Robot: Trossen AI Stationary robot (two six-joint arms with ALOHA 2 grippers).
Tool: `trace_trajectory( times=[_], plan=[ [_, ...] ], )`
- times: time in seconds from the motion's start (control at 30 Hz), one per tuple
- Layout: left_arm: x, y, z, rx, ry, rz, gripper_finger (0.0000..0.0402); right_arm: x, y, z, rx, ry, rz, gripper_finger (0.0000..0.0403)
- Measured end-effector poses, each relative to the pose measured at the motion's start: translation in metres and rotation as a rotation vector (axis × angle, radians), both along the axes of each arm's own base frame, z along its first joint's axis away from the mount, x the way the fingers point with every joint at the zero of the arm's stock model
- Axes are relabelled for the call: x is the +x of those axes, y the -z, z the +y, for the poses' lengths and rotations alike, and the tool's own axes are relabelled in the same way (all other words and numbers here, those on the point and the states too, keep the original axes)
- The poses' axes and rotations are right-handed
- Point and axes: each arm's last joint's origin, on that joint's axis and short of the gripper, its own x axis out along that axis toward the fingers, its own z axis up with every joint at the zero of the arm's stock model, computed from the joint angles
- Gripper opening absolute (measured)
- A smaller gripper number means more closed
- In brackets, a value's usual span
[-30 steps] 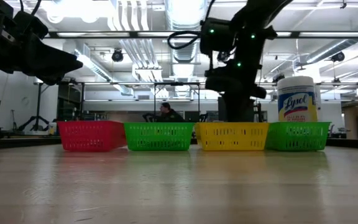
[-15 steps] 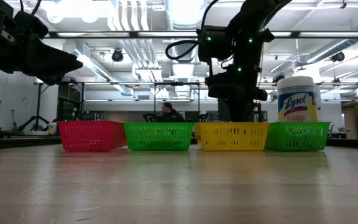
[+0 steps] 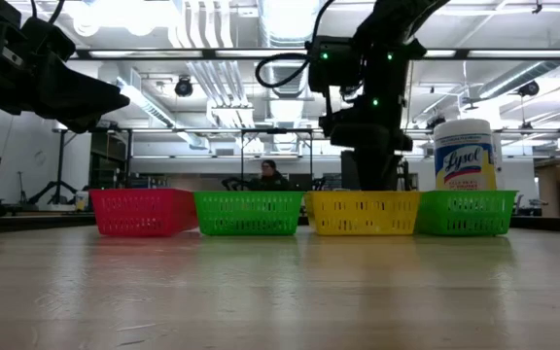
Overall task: Pick & Place First Aid Supplies
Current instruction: Put the orange ointment pack into the yellow bin
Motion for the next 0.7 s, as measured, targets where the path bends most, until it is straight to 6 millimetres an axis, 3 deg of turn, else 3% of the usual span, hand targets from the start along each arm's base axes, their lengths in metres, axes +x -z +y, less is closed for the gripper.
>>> trace_trajectory(
  times=[0.2,0.33,0.47,0.7],
  plan=[
    [0.000,0.000,0.000,0.000,0.000,0.000,0.0113,-0.002,-0.025,0.002,0.006,-0.004,0.100,0.0117],
    [0.000,0.000,0.000,0.001,0.000,0.000,0.0113,-0.005,-0.040,0.007,0.023,0.101,0.136,0.0109],
    [0.000,0.000,0.000,0.001,0.000,0.000,0.0113,-0.009,-0.044,0.010,0.032,0.218,0.163,0.0098],
    [0.000,0.000,0.000,-0.042,-0.004,-0.002,0.0113,-0.012,-0.038,0.011,0.031,0.210,0.191,0.0082]
  ],
)
